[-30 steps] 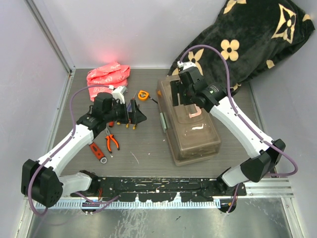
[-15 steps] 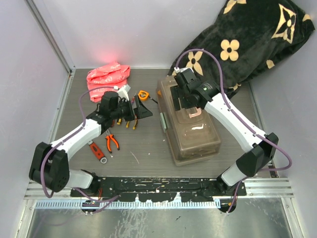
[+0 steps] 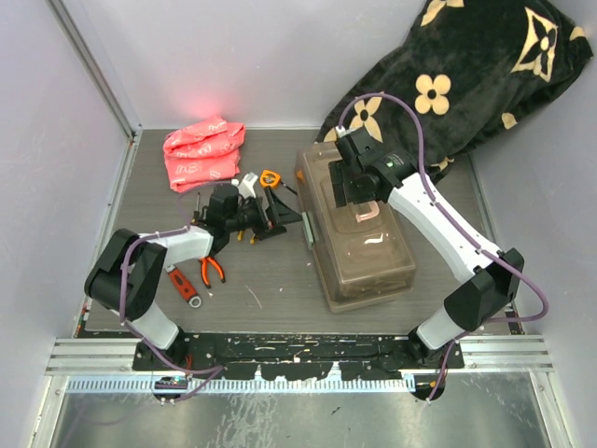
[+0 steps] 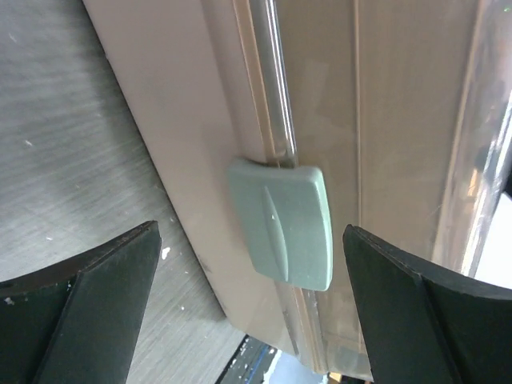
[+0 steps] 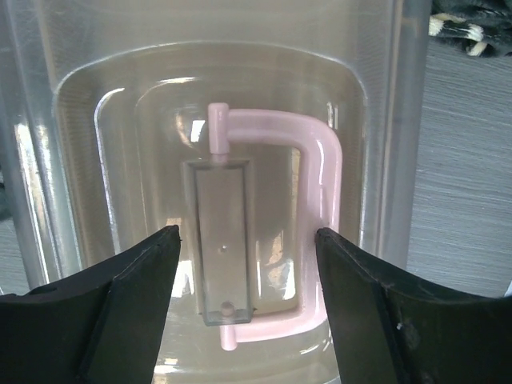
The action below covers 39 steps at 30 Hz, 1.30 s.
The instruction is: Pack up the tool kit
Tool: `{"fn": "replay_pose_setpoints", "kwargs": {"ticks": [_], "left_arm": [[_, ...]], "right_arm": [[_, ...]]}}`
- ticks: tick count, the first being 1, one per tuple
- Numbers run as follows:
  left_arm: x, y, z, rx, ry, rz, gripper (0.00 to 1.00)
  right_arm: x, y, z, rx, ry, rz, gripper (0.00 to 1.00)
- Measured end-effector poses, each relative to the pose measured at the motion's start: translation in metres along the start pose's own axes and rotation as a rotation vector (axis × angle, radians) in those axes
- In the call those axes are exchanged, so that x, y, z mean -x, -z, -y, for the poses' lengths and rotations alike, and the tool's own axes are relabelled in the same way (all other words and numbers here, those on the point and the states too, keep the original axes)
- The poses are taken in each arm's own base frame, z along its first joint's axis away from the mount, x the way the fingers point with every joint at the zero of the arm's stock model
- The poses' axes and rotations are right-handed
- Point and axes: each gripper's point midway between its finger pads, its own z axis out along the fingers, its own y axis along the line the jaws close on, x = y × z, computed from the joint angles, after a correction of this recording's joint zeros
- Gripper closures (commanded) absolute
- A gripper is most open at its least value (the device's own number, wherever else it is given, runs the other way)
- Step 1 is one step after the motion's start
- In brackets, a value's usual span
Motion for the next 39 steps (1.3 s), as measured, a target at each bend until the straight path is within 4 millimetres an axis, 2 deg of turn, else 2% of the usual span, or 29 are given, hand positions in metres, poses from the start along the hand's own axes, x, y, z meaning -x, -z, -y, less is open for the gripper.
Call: {"fn": "replay_pose_setpoints", "kwargs": {"ticks": [3,7,14,27,33,39], "left_arm": [[-0.022,-0.004,0.0,-0.023,0.03,-0.038,0.01],[-0.037,-0.007,0.011,-0.08,0.035,-0.051,0.01],[-0.04,-0.016,0.02,-0.178,0.058,-0.027,0.0],[-0.043,-0.029,0.013,-0.286,0.11,-0.012,0.01],[-0.045,-0.028,0.032,-0.357,0.098,-0.026,0.05],[-0.06,-0.034,0.037,-0.378,0.107,-0.074,0.07]], "right_arm": [[-0.003,0.001,0.005,0.014,-0.021,0.006,0.27],[-0.007,0.004,0.005,0.037,-0.032,0.015,0.26],[-0.008,0.005,0.005,0.049,-0.039,0.032,0.27],[-0.01,0.005,0.009,0.043,-0.045,0.046,0.27],[-0.011,0.005,0.011,0.037,-0.048,0.054,0.28],[-0.012,0.003,0.019,0.007,-0.054,0.067,0.28]]}}
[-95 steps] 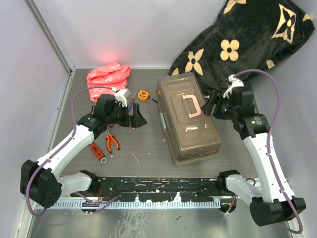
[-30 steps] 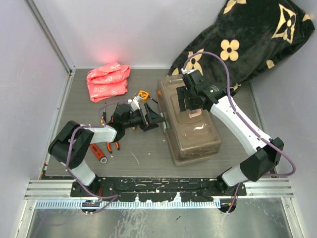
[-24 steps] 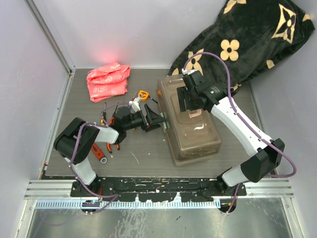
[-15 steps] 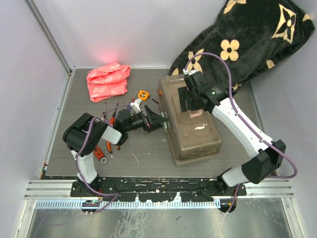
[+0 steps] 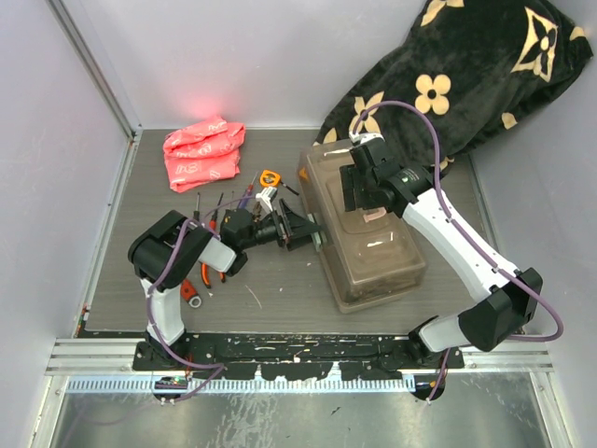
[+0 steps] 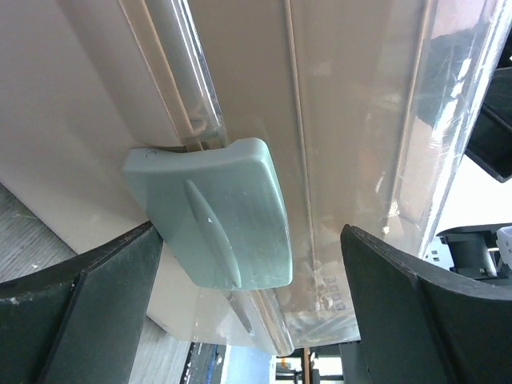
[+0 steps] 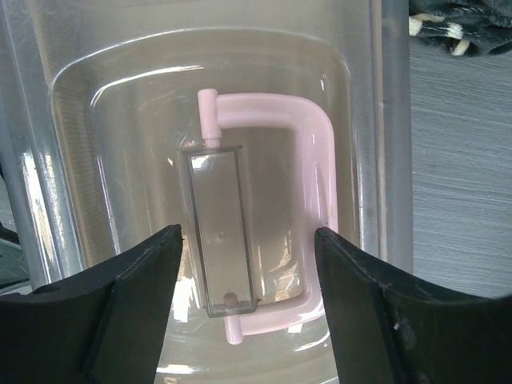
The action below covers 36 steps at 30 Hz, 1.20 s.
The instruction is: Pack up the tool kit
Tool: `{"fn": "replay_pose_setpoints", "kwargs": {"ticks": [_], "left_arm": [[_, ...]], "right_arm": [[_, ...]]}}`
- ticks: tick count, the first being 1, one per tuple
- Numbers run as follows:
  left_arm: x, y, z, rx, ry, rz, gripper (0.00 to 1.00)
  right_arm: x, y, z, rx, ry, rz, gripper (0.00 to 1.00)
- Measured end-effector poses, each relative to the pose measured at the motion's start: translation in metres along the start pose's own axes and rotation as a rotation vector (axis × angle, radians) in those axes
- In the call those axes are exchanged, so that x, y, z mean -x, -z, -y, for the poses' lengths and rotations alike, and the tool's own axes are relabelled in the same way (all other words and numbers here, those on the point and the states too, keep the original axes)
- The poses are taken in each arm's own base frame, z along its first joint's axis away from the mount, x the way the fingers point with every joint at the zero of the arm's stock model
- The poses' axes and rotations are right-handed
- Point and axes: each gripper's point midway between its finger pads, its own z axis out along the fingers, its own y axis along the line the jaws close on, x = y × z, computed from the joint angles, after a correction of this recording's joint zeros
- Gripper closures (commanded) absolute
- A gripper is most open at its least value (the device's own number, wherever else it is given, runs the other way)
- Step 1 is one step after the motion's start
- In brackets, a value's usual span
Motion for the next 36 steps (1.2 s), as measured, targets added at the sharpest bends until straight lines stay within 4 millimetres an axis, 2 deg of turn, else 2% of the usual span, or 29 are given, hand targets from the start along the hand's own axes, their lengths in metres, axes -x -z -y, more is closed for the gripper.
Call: {"fn": "replay_pose_setpoints", "kwargs": {"ticks": [4,9,12,24,36], "left_arm": [[-0.003,0.0,-0.001,-0.002,0.005,-0.01,0.12],[-0.006,-0.001,-0.004,0.004,0.009,-0.02,0.36],[-0.008,-0.001,-0.01,0.018,0.018,-0.025,0.46],[-0.009,-0.001,-0.012,0.022,0.025,-0.03,0.63],[-0.007,0.005,-0.005,0.156,0.016,0.003,0.77]], "right_arm": [[0.0,0.0,0.001,-0.001,-0.002,0.007,0.29],[0.0,0.0,0.002,-0.004,-0.001,0.011,0.3],[0.0,0.0,0.003,-0.008,-0.001,0.014,0.31],[-0.001,0.0,0.004,-0.005,-0.001,0.033,0.31],[-0.004,0.004,0.005,0.004,-0.01,0.05,0.32]]}}
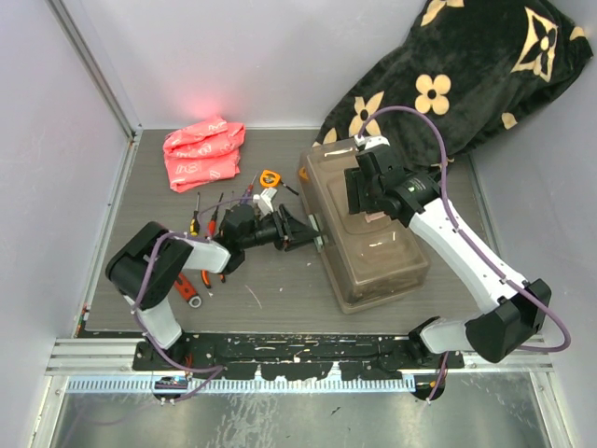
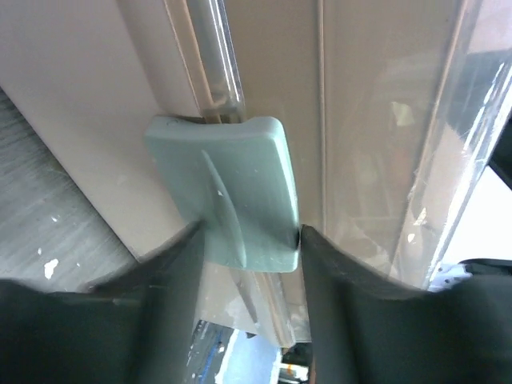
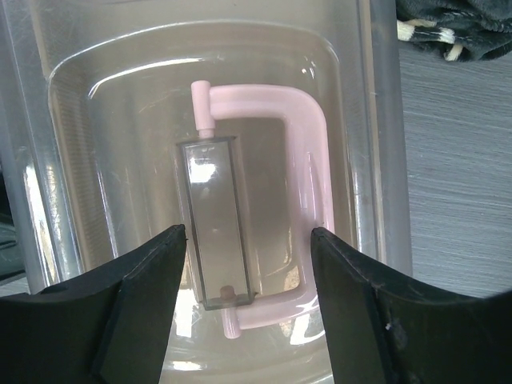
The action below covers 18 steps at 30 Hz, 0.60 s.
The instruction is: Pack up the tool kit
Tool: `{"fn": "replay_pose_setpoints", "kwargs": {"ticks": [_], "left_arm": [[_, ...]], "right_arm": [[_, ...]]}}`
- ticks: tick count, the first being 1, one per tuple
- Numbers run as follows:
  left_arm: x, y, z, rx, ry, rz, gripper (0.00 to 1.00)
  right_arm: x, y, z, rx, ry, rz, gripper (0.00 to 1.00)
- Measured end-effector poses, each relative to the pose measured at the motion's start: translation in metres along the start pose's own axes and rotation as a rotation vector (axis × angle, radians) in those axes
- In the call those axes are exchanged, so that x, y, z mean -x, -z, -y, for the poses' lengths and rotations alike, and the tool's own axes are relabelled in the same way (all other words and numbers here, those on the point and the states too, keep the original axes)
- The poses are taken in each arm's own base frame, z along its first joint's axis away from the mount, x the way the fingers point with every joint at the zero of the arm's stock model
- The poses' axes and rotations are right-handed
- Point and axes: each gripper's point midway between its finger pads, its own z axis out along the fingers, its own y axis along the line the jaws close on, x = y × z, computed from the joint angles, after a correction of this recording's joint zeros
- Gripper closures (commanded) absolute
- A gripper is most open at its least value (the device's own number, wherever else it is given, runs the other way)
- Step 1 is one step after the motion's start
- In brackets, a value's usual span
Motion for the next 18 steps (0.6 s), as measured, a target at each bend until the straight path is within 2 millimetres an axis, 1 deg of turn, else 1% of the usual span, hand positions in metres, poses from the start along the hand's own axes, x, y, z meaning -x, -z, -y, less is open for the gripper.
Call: {"fn": "replay_pose_setpoints", "kwargs": {"ticks": [1,2,3,4,6,8,9,15,16,18], "left_arm": [[0.0,0.001,0.001,0.008,-0.006,0.003,0.76],[0.0,0.003,0.005,0.008,-0.008,-0.001,0.72],[0.001,0.005,0.01,0.006,-0.013,0.004,0.62],[0.004,0.006,0.015,0.003,-0.036,0.013,0.45],[0.005,0.006,0.018,0.005,-0.07,0.018,0.22],[0.003,0.006,0.011,0.032,-0.077,0.013,0.06],[0.001,0.006,0.006,0.049,-0.075,0.008,0.01],[-0.003,0.003,-0.02,0.087,-0.059,-0.003,0.01],[-0.001,0.003,-0.02,0.079,-0.062,0.0,0.0],[0.001,0.002,-0.017,0.058,-0.068,0.011,0.03]], "right_arm": [[-0.001,0.0,0.0,0.0,-0.001,0.0,0.31],[-0.001,0.001,0.0,-0.001,-0.001,0.001,0.31],[-0.002,0.001,0.002,-0.007,0.0,0.0,0.31],[-0.002,0.002,0.002,-0.003,-0.002,0.003,0.31],[-0.003,0.003,0.002,-0.001,-0.005,0.003,0.31],[-0.004,0.004,0.003,-0.002,-0.006,0.005,0.3],[-0.004,0.004,0.003,-0.001,-0.006,0.006,0.3],[-0.005,0.004,0.003,0.0,-0.008,0.012,0.3],[-0.005,0.004,0.003,0.001,-0.009,0.014,0.3],[-0.005,0.004,0.003,0.002,-0.009,0.015,0.3]]}}
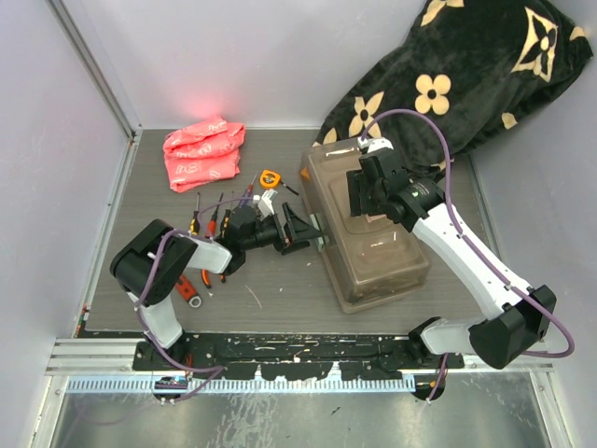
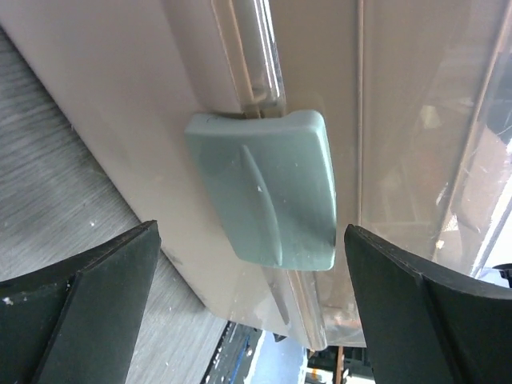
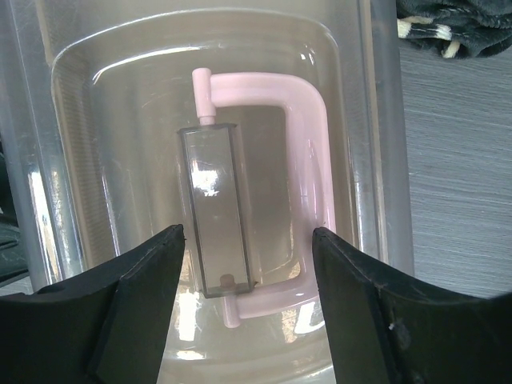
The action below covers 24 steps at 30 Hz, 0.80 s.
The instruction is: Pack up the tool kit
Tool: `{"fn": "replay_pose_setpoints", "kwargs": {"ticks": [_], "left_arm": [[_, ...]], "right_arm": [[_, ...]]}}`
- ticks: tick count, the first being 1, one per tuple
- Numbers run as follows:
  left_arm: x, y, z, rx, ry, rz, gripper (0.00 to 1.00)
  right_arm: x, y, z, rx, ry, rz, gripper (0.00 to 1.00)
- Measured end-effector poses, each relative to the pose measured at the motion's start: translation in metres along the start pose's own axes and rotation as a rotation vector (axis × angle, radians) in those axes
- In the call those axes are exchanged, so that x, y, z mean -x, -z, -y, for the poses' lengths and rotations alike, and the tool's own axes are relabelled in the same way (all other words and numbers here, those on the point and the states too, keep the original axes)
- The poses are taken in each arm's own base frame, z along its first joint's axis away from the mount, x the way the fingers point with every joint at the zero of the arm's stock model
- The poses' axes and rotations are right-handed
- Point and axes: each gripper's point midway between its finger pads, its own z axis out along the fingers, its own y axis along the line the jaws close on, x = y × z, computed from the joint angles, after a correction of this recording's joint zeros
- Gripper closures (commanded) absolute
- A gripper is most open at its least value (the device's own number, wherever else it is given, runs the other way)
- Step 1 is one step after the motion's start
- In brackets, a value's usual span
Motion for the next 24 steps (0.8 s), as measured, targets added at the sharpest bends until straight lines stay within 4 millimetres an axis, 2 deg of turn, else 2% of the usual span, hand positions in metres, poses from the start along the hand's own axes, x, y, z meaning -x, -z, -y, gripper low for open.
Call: {"fn": "replay_pose_setpoints", "kwargs": {"ticks": [6,15,17,24], "left_arm": [[0.002,-0.008,-0.001,-0.063,0.06,0.007,0.07],[0.006,-0.01,0.009,-0.128,0.125,0.021,0.12],[0.007,-0.011,0.011,-0.138,0.144,0.023,0.18],[0.015,-0.017,0.017,-0.173,0.195,0.035,0.26]], "right_arm": [[0.0,0.0,0.0,0.0,-0.002,0.001,0.3],[0.0,0.0,0.0,-0.002,-0.009,0.001,0.3],[0.0,0.0,0.0,-0.002,-0.01,0.001,0.3],[0.0,-0.002,0.003,-0.016,-0.01,0.0,0.3]]}}
